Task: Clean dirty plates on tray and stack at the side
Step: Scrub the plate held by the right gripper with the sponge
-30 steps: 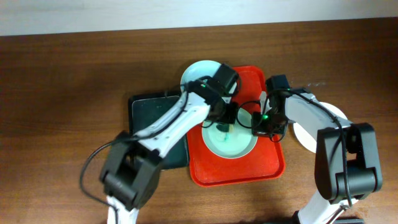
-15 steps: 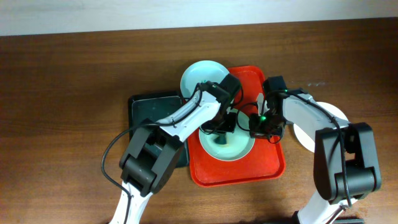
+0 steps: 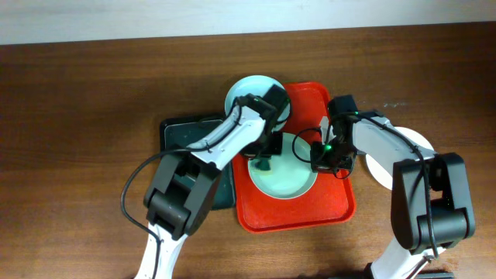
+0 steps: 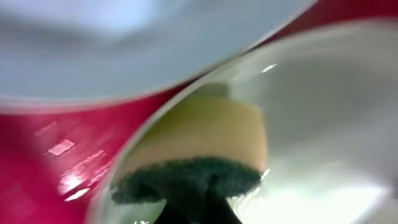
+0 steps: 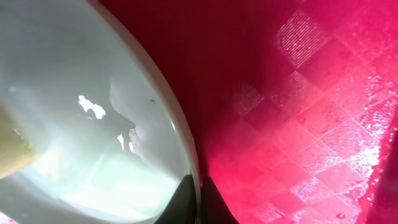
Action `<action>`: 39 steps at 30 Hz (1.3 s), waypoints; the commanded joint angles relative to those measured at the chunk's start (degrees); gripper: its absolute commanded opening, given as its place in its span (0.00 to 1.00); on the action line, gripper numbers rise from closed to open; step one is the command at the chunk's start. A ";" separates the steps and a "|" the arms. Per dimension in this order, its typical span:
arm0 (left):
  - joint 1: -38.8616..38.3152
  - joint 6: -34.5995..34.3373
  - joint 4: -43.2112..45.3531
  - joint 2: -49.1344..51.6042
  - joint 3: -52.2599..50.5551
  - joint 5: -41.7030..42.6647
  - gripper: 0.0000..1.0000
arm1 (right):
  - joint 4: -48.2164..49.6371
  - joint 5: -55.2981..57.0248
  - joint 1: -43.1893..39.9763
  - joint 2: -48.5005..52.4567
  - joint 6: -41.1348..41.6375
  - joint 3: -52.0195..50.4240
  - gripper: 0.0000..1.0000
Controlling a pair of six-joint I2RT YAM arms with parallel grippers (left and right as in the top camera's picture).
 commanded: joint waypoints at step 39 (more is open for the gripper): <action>4.63 -2.80 -7.28 5.03 3.54 -11.50 0.00 | -0.20 2.43 0.33 0.85 -0.20 -1.11 0.04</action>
